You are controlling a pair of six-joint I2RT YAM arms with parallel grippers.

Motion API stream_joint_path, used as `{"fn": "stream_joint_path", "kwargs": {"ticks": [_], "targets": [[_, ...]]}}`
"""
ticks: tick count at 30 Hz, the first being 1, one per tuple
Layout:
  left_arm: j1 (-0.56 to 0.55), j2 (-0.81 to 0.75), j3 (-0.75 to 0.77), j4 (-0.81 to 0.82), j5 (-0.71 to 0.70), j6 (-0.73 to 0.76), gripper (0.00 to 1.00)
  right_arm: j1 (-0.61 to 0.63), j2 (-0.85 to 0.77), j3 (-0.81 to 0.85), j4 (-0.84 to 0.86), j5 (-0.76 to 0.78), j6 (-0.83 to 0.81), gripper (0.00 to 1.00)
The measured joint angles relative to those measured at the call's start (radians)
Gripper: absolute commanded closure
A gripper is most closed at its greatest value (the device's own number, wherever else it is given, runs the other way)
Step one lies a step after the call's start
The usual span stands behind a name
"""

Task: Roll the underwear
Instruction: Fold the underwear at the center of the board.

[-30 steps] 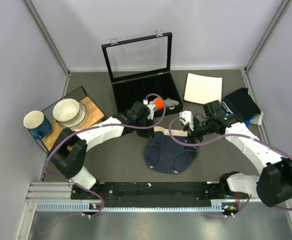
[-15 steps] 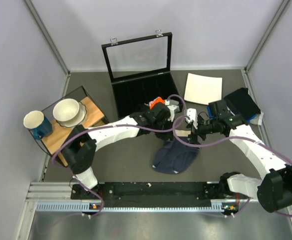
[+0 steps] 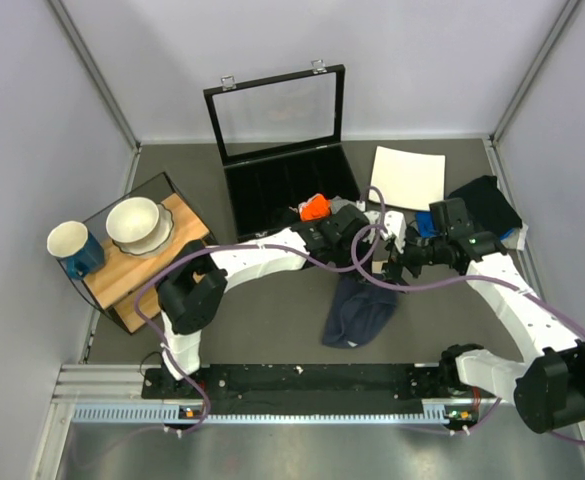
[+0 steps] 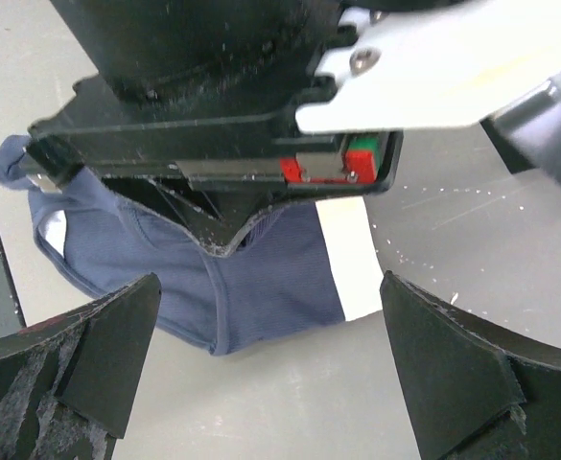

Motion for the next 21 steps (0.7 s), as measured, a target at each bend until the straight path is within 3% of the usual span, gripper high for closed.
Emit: {"fn": "stream_joint_path", "kwargs": {"ticks": [21], "targets": [[-0.035, 0.166, 0.103, 0.012, 0.021, -0.037, 1.00, -0.027, -0.015, 0.000, -0.011, 0.043, 0.031, 0.01]]}}
